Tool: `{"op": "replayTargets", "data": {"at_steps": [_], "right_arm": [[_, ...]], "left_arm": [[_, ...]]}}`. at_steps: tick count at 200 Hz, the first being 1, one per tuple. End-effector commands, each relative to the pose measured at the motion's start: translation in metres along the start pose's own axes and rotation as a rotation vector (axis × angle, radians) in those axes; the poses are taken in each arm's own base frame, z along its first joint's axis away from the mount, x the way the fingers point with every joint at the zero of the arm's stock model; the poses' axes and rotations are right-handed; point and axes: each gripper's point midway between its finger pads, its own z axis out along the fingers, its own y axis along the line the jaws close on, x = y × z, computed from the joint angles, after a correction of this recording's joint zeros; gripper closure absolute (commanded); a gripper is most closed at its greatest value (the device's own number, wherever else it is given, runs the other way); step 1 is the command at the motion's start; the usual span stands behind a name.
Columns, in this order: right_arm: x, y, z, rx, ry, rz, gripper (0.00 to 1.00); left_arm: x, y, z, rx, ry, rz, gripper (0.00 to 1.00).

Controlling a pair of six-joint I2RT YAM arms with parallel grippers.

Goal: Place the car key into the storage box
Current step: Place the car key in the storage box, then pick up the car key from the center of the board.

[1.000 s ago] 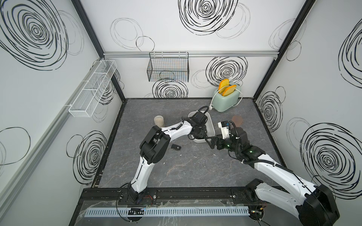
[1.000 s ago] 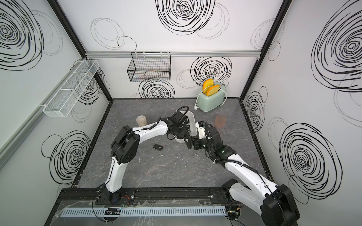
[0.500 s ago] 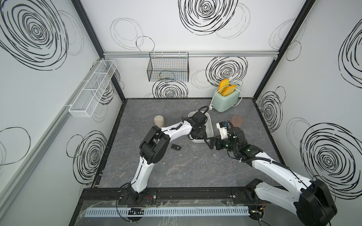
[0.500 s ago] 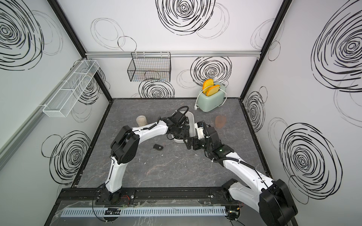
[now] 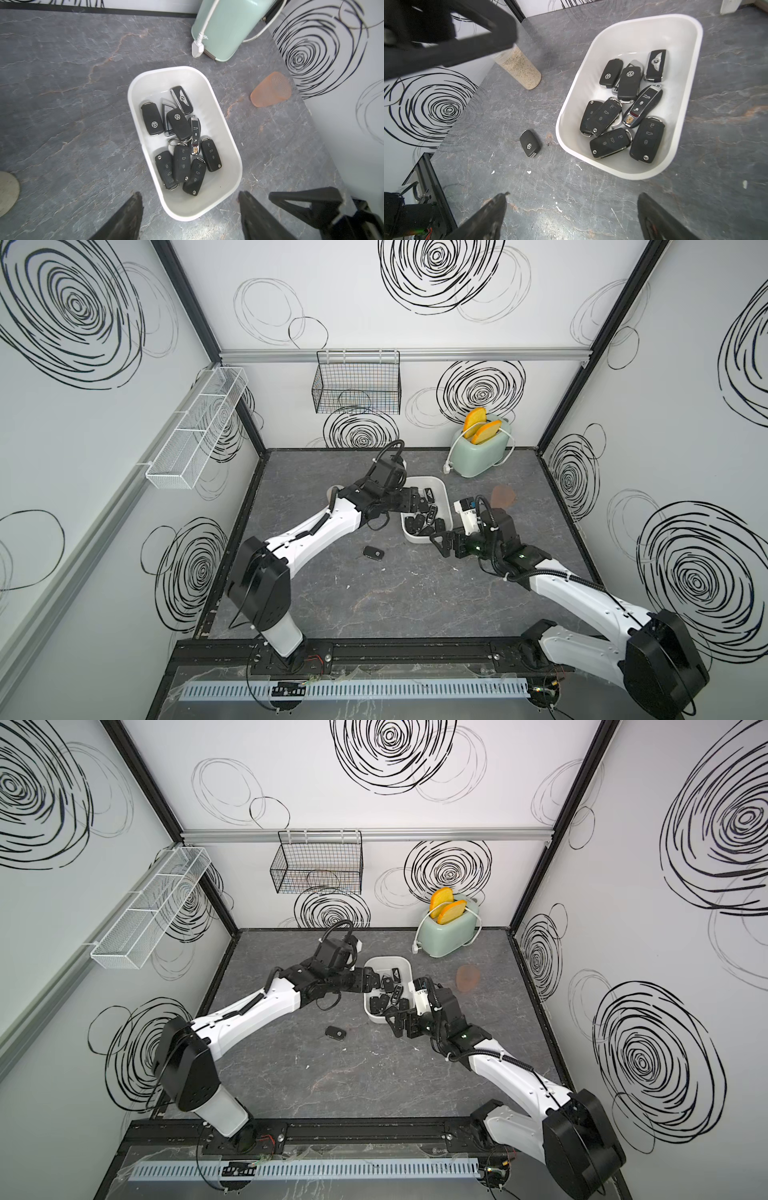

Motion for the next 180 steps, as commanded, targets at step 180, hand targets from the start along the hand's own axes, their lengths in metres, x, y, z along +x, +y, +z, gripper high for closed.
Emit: {"op": "replayTargets", "data": {"at_steps": [180], "right_arm": [[0.048,0.110,0.135,-0.138,0.305,-0.506,0.01]], "left_arm": [[0.128,0.179,-0.083,-0.104,-0.025,-0.476,0.02]]}}
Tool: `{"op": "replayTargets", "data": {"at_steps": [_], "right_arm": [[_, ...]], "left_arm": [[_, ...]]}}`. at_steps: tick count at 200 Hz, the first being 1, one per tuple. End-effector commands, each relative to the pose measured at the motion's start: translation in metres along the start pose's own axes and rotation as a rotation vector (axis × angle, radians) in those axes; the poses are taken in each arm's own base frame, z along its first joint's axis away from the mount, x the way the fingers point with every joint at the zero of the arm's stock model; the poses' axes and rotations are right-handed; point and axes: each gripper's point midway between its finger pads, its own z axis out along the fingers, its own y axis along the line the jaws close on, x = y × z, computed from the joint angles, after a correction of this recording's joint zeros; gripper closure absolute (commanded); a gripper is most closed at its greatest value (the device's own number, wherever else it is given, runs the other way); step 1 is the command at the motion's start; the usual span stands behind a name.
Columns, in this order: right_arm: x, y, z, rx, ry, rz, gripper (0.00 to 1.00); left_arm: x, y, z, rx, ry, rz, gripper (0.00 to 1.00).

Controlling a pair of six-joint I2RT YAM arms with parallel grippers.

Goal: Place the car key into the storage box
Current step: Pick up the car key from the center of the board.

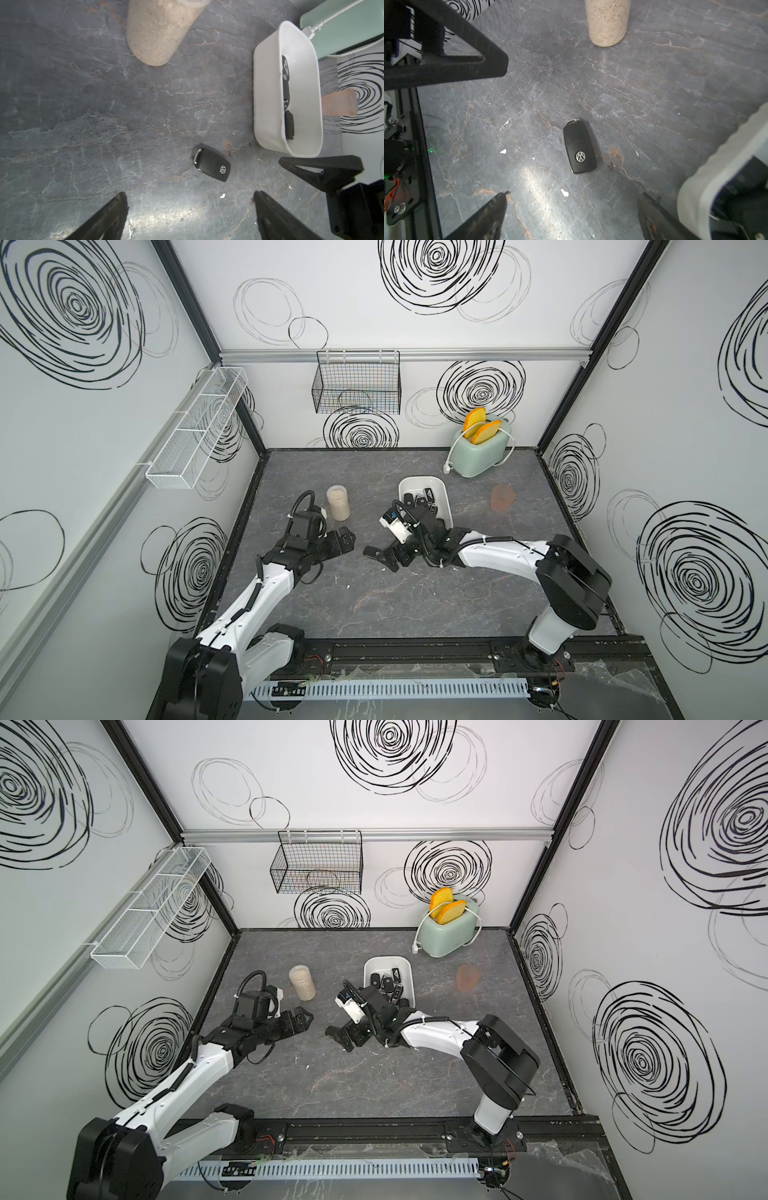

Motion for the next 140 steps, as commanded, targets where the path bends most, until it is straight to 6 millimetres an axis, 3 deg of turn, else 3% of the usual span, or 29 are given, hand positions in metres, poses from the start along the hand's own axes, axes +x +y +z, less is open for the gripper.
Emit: {"op": "replayTargets", "data": {"at_steps": [1,38,80,140], "right_arm": [[0.001,0.002,0.015,0.007,0.049,-0.075,0.01],[0.001,-0.004,0.044,0.024,0.102,-0.107,0.02],[0.009,-0.004,0.071,0.032,0.175,-0.155,0.16],[0.019,-0.012,0.084,0.081,0.236,-0.208,0.32]], "left_arm": [[-0.007,0.004,-0.004,0.044,-0.034,-0.044,0.02],[-0.008,0.023,-0.002,0.039,-0.032,-0.085,0.02],[-0.012,0.027,-0.002,0.054,-0.038,-0.107,0.02],[-0.011,0.028,-0.001,0.062,-0.034,-0.115,0.02]]}}
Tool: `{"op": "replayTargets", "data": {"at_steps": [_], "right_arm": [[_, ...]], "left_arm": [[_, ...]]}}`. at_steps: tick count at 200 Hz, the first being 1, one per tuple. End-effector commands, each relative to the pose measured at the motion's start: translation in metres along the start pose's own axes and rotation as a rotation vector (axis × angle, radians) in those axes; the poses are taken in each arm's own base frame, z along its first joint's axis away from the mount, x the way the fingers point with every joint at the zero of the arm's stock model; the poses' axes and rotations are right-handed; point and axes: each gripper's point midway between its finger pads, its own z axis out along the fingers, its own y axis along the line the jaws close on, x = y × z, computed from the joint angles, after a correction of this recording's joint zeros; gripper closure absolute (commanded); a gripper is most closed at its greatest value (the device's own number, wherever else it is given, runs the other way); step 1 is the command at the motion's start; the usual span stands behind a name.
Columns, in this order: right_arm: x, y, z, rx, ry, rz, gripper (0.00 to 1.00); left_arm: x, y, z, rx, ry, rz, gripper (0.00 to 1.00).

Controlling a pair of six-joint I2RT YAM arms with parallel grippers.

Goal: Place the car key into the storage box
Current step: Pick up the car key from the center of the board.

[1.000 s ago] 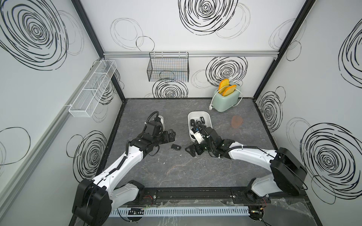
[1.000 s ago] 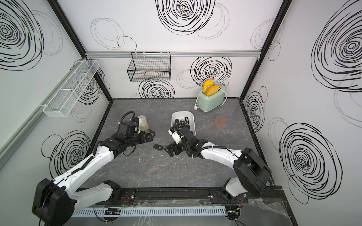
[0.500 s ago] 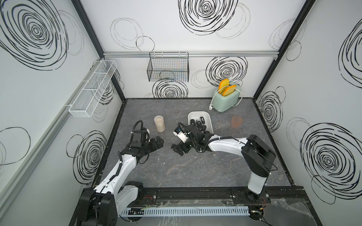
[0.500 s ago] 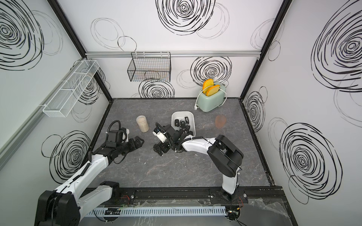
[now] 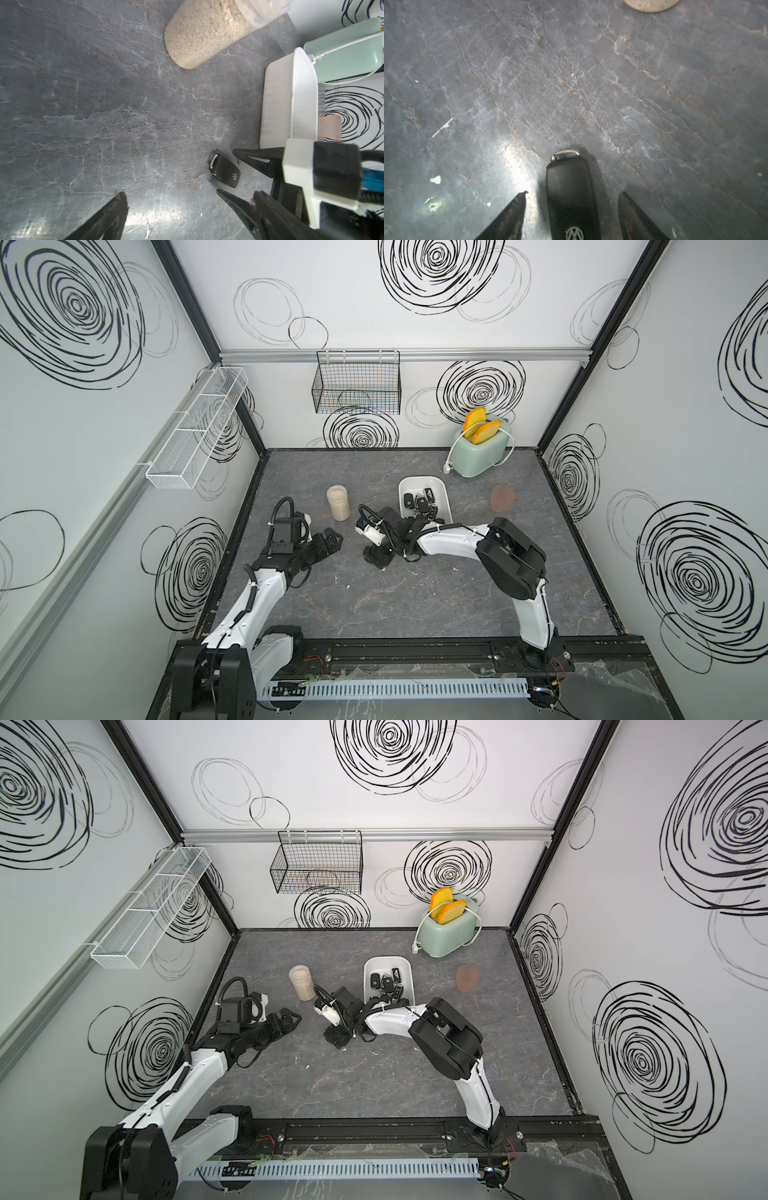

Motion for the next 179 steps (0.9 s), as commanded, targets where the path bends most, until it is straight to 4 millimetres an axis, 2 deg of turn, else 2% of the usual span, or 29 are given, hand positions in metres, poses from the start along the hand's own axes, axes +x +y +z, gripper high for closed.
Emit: {"op": "replayTargets", "data": {"at_steps": [1,53,119,144,179], "right_arm": [[0.003,-0.001,0.004,0.031,0.042,-0.060,0.33],[0.015,-0.003,0.011,0.069,0.088,-0.098,0.49],[0.019,-0.001,0.014,0.057,0.100,-0.104,0.65],[0.013,0.002,0.009,0.043,0.081,-0.101,0.70],[-0.010,0.013,-0.010,0.000,0.008,-0.075,0.70]], "left_arm": [[-0.004,-0.002,0.001,0.024,-0.015,0.012,0.02],[-0.003,-0.001,0.002,0.024,-0.013,0.010,0.02],[-0.003,0.000,0.002,0.018,-0.016,0.009,0.02],[-0.003,0.001,0.002,0.015,-0.017,0.007,0.02],[-0.003,0.002,0.002,0.010,-0.018,0.010,0.02]]}}
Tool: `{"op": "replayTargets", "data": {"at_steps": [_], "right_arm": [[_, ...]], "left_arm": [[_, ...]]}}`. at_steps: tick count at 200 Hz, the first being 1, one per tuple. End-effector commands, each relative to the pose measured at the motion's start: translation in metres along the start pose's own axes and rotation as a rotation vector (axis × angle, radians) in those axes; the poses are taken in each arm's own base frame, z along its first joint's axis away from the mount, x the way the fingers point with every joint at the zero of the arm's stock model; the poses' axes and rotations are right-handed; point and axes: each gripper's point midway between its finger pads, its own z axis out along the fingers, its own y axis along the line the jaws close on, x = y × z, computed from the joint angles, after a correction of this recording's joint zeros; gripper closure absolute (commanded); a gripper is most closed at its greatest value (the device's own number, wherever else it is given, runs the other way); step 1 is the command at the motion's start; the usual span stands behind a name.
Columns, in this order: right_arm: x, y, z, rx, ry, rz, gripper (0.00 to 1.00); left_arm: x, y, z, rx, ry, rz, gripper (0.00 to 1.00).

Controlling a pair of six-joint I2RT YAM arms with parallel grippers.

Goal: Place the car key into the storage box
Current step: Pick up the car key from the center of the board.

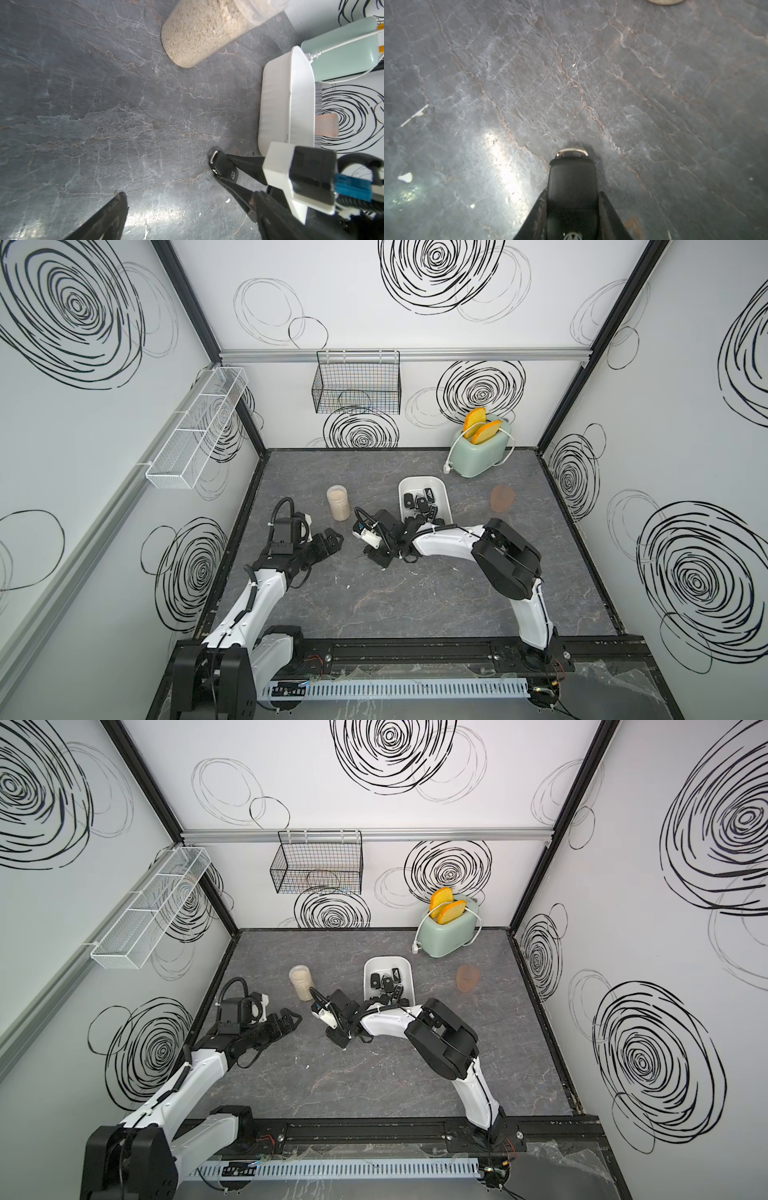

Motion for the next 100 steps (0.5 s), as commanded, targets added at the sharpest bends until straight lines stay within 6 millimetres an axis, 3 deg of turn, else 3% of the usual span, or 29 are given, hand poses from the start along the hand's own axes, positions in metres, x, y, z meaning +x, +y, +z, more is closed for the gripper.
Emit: {"op": "replayTargets", "data": {"at_steps": [1,50,100], "right_arm": [[-0.014,0.012,-0.018,-0.050,-0.036,0.003,0.70],[-0.043,0.011,-0.060,-0.049,-0.152,0.071,0.70],[-0.055,-0.026,-0.101,0.081,-0.227,0.214,0.70]], "left_arm": [[-0.004,0.002,0.001,0.000,-0.021,0.010,0.02],[-0.002,0.000,0.004,0.008,-0.009,0.017,0.02],[0.008,-0.021,0.010,0.065,0.018,0.052,0.02]]}}
